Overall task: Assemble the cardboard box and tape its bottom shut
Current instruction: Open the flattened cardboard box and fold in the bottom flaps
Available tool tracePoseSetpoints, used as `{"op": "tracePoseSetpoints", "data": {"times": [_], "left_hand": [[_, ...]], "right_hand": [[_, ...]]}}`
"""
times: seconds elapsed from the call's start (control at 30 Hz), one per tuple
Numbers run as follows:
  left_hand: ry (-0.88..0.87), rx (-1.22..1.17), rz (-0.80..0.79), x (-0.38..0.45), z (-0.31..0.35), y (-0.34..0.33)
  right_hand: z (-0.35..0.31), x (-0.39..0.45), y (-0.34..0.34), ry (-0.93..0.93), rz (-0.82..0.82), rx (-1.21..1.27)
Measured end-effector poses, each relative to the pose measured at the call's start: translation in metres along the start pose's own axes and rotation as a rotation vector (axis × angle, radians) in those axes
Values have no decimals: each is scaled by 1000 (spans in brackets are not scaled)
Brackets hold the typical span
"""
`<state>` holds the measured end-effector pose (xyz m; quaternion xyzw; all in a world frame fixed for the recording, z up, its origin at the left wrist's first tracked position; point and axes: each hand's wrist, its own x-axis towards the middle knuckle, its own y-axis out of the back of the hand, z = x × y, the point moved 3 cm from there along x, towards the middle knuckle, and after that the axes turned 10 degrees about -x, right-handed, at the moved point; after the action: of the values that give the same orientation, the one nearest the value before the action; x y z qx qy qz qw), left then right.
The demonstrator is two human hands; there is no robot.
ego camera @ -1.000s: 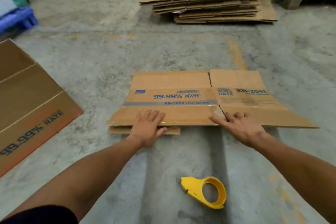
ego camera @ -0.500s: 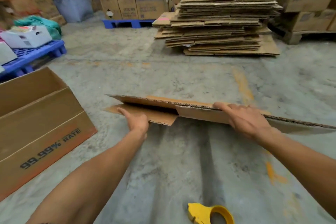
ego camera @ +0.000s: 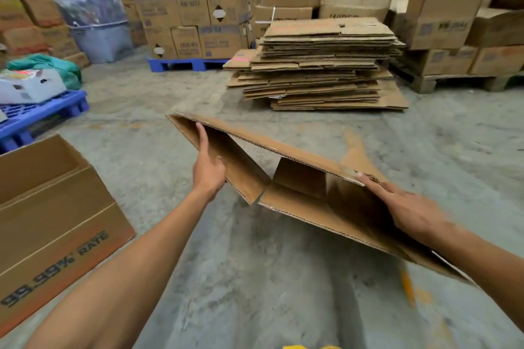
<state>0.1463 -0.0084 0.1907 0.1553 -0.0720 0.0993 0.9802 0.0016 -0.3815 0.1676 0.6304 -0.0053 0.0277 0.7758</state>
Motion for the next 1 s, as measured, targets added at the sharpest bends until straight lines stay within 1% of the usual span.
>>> {"op": "tracePoseSetpoints", "data": {"times": [0.1, 0.2, 0.33, 0.4, 0.5, 0.57, 0.67, 0.77, 0.83, 0.9, 1.0], "left_hand": [[-52, 119, -105, 15, 22, -4], [-82, 215, -217, 38, 44, -6], [-136, 318, -241, 77, 67, 0], [-154, 319, -262, 94, 75, 4], [-163, 342, -305, 107, 96, 14], [-159, 403, -312, 113, 110, 21], [-147, 512, -368, 117, 121, 27], [-93, 600, -457, 112, 115, 29], [-34, 653, -511, 106, 99, 31], [-5, 674, -489, 104, 89, 36], [15, 614, -469, 100, 85, 32]], "right_hand": [[13, 14, 20, -163, 101, 45], [41, 40, 47, -305, 219, 158], [79, 75, 85, -435, 362, 246], [89, 90, 102, -484, 389, 253], [96, 99, 125, -532, 341, 278], [96, 99, 139, -546, 265, 306], [91, 98, 149, -530, 151, 339], [83, 89, 140, -518, 31, 371], [80, 80, 131, -524, 21, 358], [76, 78, 130, -514, 34, 337], [70, 82, 132, -499, -35, 270]]}}
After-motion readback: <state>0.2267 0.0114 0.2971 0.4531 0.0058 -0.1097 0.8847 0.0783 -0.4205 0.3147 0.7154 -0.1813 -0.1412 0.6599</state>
